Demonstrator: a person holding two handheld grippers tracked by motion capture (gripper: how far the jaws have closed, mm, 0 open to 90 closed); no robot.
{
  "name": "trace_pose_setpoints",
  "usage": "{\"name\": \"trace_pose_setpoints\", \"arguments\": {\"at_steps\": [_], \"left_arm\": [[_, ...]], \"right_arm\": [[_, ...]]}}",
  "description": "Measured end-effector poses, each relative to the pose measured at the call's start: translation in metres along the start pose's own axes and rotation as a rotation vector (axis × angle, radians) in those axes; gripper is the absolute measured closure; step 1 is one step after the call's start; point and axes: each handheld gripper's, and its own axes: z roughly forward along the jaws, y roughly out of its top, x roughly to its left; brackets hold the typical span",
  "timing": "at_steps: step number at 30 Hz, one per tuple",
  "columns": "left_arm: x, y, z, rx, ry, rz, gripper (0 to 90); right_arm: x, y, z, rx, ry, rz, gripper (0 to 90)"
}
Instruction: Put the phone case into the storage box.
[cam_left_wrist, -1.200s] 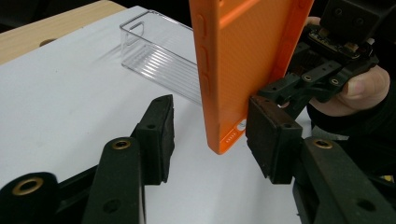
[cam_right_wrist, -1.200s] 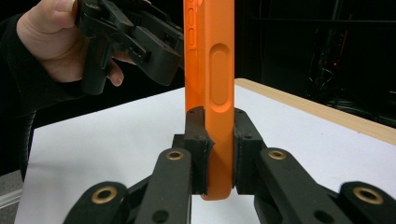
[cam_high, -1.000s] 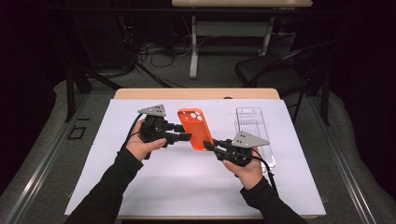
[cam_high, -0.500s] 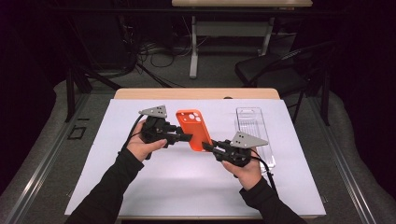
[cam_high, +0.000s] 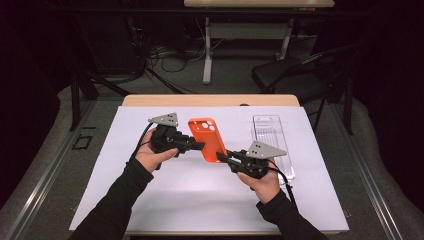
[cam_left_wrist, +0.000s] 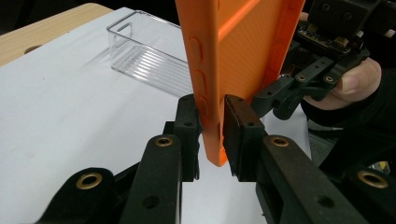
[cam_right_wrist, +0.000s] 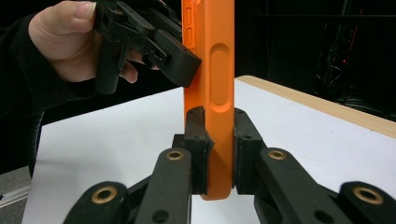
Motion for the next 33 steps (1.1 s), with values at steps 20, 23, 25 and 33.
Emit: {"name": "trace_pose_setpoints", "arguments": {"at_steps": [20,23,25,33], "left_arm": [[0.0069,-0.002,-0.001,0.005,-0.046,0.042,80.3],[0.0076,-0.0023,-0.0005,0.003,-0.051,0.044,80.3],[0.0085,-0.0025,-0.0003,0.002,-0.055,0.049,80.4],[0.01,-0.0024,-0.0007,-0.008,-0.074,0.059,81.0]], "right_arm": [[0.0001,-0.0007,0.0004,0.012,-0.011,-0.018,80.4],[0.0004,-0.0008,0.0004,0.015,-0.013,-0.023,80.4],[0.0005,-0.0009,0.0004,0.015,-0.015,-0.025,80.4],[0.0006,-0.0008,0.0004,0.012,-0.018,-0.034,80.3]]}}
